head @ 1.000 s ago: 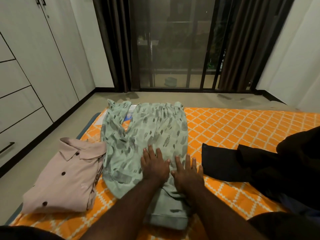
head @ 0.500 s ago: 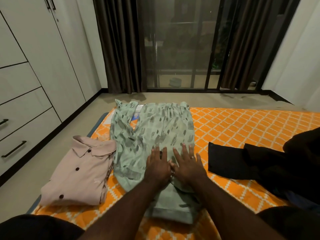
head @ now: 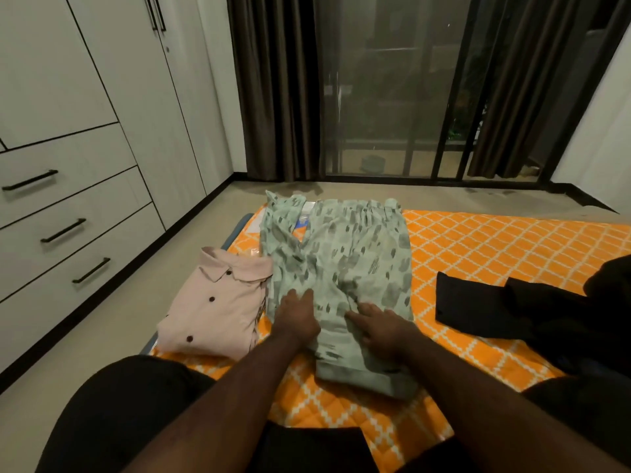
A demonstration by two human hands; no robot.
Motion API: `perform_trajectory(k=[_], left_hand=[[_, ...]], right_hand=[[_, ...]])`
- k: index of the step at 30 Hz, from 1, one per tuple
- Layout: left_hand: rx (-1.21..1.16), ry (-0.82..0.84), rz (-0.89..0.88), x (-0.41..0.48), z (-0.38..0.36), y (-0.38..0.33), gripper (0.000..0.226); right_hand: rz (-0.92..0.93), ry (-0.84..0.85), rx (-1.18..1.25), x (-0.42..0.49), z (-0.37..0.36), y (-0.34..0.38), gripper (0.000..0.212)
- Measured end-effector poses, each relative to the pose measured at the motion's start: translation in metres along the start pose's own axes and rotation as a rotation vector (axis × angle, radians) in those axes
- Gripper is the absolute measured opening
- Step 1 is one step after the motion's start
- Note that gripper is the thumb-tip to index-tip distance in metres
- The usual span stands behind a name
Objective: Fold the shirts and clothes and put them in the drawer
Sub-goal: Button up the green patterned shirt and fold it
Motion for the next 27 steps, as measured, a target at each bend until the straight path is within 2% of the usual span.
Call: perform_trajectory(k=[6, 9, 12, 16, 18, 20, 24, 27], left_hand=[[-0.005, -0.224, 0.054, -0.021, 0.02, -0.002, 0.063], [-0.178, -0.279, 0.109, -0.029, 0.025, 0.003, 0.06], [-0.43, -0.315, 0.28, -0.036, 0.032, 0.014, 0.059], [-0.614, -0.403, 0.358, -0.038, 0.044, 0.024, 0.06], [-0.735, -0.399, 0.419, -0.036, 0.043, 0.032, 0.068], [-0.886, -0.384, 0.465, -0.033, 0.04, 0.036, 0.067], [-1.197, -0.217, 0.506, -0.007, 0.026, 0.042, 0.071], [-1.268, -0.08, 0.568, -0.002, 0.027, 0.035, 0.046]], right_hand=[[-0.003, 0.08, 0.043, 0.004, -0.008, -0.012, 0.067], [-0.001, 0.105, 0.035, -0.002, -0.009, -0.017, 0.069], [-0.029, 0.108, 0.043, -0.005, -0.01, -0.02, 0.069], [-0.025, 0.087, 0.085, -0.001, -0.008, -0.009, 0.07], [-0.021, 0.051, 0.097, 0.003, -0.005, -0.001, 0.065], [-0.005, 0.009, 0.117, 0.008, 0.0, 0.007, 0.061], [-0.015, -0.022, 0.12, 0.012, -0.004, 0.013, 0.061], [-0.033, -0.06, 0.11, 0.014, -0.002, 0.011, 0.063]])
Point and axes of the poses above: each hand's wrist, its own x-axis towards the middle knuckle, its own z-axis out of the back of the hand, y = z × x, the point moved 8 cm from there along x, towards the middle knuckle, and after that the axes turned 11 degrees about -x, right-handed, at the moved point
